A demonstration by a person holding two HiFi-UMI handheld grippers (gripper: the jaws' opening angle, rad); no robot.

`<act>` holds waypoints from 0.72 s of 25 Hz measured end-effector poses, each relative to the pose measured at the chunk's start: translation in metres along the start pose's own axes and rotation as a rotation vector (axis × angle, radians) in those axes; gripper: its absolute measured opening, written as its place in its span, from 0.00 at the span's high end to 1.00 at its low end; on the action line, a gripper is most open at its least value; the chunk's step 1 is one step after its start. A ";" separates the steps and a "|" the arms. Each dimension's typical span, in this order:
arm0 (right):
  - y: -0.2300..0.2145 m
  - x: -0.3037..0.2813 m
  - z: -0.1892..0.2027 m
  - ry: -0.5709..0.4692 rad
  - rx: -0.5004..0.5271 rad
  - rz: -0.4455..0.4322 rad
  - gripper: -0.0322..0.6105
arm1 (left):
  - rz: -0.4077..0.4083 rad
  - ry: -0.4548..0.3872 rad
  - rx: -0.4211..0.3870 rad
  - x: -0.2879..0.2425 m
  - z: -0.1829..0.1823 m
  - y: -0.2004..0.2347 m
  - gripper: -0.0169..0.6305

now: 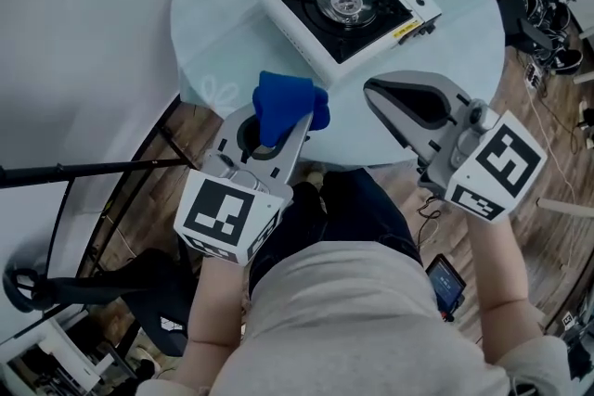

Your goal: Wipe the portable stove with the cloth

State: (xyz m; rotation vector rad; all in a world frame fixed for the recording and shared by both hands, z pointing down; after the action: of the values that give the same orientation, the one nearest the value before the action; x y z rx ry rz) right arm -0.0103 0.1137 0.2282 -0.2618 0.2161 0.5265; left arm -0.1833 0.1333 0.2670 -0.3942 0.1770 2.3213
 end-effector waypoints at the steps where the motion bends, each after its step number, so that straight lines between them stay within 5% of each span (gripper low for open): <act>1: 0.003 0.001 0.001 0.001 -0.007 0.001 0.92 | 0.006 0.001 -0.004 0.003 0.002 -0.002 0.83; 18: 0.033 -0.004 0.027 -0.053 -0.118 0.034 0.92 | 0.054 0.005 0.016 0.015 0.014 -0.021 0.84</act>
State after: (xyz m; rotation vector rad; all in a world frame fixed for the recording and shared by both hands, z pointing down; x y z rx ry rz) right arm -0.0275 0.1470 0.2488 -0.3584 0.1380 0.5799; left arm -0.1819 0.1615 0.2746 -0.3918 0.2103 2.3707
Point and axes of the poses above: the fingertips, and each gripper's own axes: x backward along the fingers, y to its left, z out of its underside, the point moved 7 cm from there along x, backward along the fingers, and after that the axes turned 5 degrees about -x, right-handed, at the moved point
